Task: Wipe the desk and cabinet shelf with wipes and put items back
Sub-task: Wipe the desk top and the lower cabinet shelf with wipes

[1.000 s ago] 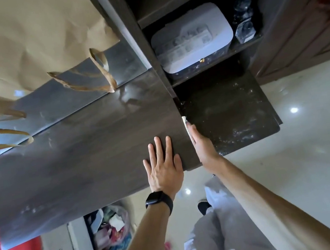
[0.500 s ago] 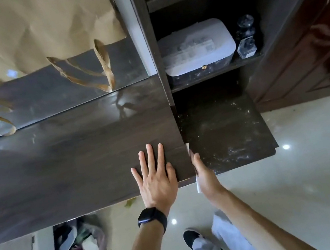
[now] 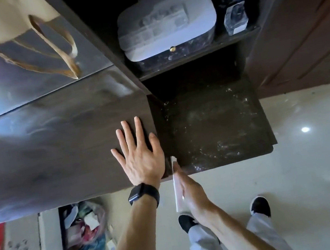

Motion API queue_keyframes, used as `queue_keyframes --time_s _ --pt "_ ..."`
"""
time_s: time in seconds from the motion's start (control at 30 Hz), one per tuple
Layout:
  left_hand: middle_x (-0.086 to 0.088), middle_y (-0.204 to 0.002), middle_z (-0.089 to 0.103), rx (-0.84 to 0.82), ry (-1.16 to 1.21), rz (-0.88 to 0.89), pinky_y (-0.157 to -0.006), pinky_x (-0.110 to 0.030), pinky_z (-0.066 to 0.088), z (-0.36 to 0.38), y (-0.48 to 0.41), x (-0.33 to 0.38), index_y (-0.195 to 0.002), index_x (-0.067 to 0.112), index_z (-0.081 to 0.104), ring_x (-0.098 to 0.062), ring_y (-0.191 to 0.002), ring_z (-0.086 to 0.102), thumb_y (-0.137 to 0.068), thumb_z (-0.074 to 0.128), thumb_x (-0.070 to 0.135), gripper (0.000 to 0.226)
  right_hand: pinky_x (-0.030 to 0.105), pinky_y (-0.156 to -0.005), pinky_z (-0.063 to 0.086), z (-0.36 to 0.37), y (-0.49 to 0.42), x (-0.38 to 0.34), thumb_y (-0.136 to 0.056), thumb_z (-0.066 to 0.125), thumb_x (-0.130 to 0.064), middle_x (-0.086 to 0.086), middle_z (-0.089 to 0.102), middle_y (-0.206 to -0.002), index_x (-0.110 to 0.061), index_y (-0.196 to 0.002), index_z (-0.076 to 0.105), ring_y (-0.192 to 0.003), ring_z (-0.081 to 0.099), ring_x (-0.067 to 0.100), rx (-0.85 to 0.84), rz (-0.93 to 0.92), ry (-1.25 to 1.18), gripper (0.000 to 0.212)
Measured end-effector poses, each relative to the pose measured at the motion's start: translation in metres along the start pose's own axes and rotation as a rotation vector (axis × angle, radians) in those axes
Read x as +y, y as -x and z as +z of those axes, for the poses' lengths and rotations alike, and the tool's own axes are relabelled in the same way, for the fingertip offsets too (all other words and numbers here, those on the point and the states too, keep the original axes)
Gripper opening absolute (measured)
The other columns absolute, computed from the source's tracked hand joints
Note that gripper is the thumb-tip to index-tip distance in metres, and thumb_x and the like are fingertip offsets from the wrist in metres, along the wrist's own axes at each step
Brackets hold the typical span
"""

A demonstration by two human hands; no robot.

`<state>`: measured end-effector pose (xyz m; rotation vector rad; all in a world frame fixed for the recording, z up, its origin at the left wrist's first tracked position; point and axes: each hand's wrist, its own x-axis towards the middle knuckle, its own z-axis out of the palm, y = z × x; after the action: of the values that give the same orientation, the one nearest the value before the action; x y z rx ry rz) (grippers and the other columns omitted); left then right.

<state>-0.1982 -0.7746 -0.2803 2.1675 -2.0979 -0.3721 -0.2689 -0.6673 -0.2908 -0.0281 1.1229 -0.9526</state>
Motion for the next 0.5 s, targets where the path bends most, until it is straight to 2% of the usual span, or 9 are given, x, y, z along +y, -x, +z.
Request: queue_keyframes --time_s 0.07,0.13,0.17,0.23,0.3,0.37,0.4,0.43,0.5 --pt "0.008 -0.168 0.005 0.02 -0.008 0.005 -0.124 -0.054 0.0 0.0 0.0 0.0 -0.158 0.042 0.014 -0.015 -0.155 -0.003 -0.101 0.028 0.048 0.06 0.022 -0.112 0.027 0.005 0.002 -0.019 -0.103 0.035 -0.048 -0.013 0.044 -0.147 -0.025 -0.148 0.038 -0.139 0.034 0.003 -0.114 -0.129 -0.025 0.051" --pt "0.008 -0.168 0.006 0.027 -0.01 -0.001 -0.125 -0.053 0.001 0.0 0.0 0.002 -0.158 0.042 0.015 -0.014 -0.155 -0.003 -0.101 0.031 0.048 0.06 0.028 -0.117 0.025 0.012 -0.011 -0.032 -0.107 0.026 -0.041 -0.008 0.04 -0.152 -0.02 -0.151 0.031 -0.142 0.032 0.005 -0.282 -0.26 -0.001 0.05" --pt "0.008 -0.168 0.006 0.027 -0.011 -0.006 -0.125 -0.053 0.001 -0.001 0.0 0.003 -0.158 0.042 0.016 -0.014 -0.155 -0.003 -0.101 0.032 0.048 0.059 0.031 -0.118 0.025 0.013 -0.025 -0.033 -0.105 0.028 -0.042 -0.005 0.039 -0.154 -0.02 -0.152 0.03 -0.143 0.032 0.006 -0.29 -0.244 0.012 0.051" --pt "0.008 -0.168 0.007 0.032 -0.005 -0.012 -0.125 -0.053 0.001 -0.001 0.0 0.003 -0.158 0.041 0.018 -0.013 -0.155 -0.002 -0.101 0.034 0.048 0.059 0.038 -0.12 0.024 0.009 -0.046 -0.037 -0.099 0.038 -0.052 -0.005 0.039 -0.154 -0.024 -0.151 0.034 -0.143 0.032 0.008 -0.229 -0.204 0.085 0.059" --pt "0.008 -0.168 0.01 0.056 0.004 -0.011 -0.125 -0.053 0.003 0.0 0.0 0.002 -0.157 0.041 0.021 -0.013 -0.155 0.0 -0.101 0.037 0.047 0.059 0.038 -0.118 0.028 0.0 -0.056 -0.035 -0.098 0.045 -0.048 -0.005 0.044 -0.15 -0.026 -0.147 0.041 -0.14 0.037 0.01 -0.131 -0.194 0.238 0.054" --pt "0.008 -0.168 0.013 0.074 0.016 -0.014 -0.125 -0.052 0.004 0.0 0.0 0.001 -0.156 0.041 0.024 -0.013 -0.155 0.002 -0.1 0.039 0.048 0.059 0.018 -0.109 0.036 -0.01 -0.058 -0.027 -0.1 0.048 -0.03 -0.013 0.052 -0.139 -0.027 -0.139 0.051 -0.128 0.046 0.004 -0.036 -0.241 0.431 0.039" --pt "0.008 -0.167 0.014 0.081 0.023 -0.015 -0.125 -0.052 0.004 0.0 0.0 0.001 -0.156 0.042 0.026 -0.013 -0.155 0.003 -0.1 0.039 0.048 0.058 0.004 -0.099 0.034 -0.016 -0.053 -0.024 -0.099 0.05 -0.02 -0.019 0.052 -0.131 -0.027 -0.137 0.053 -0.12 0.047 -0.002 -0.005 -0.31 0.584 0.039" --pt "0.008 -0.167 0.015 0.083 0.029 -0.017 -0.125 -0.051 0.004 0.001 -0.001 0.001 -0.156 0.042 0.027 -0.013 -0.155 0.004 -0.1 0.04 0.048 0.058 -0.003 -0.091 0.031 -0.022 -0.049 -0.017 -0.097 0.05 -0.01 -0.021 0.052 -0.126 -0.026 -0.137 0.053 -0.115 0.046 -0.005 0.046 -0.385 0.761 0.043" --pt "0.009 -0.167 0.015 0.081 0.034 -0.02 -0.125 -0.05 0.004 0.001 -0.001 0.001 -0.155 0.042 0.028 -0.013 -0.155 0.004 -0.1 0.041 0.049 0.057 0.003 -0.096 0.033 -0.03 -0.047 -0.001 -0.09 0.05 0.001 -0.014 0.055 -0.131 -0.021 -0.14 0.049 -0.118 0.052 0.004 0.121 -0.525 1.007 0.055"
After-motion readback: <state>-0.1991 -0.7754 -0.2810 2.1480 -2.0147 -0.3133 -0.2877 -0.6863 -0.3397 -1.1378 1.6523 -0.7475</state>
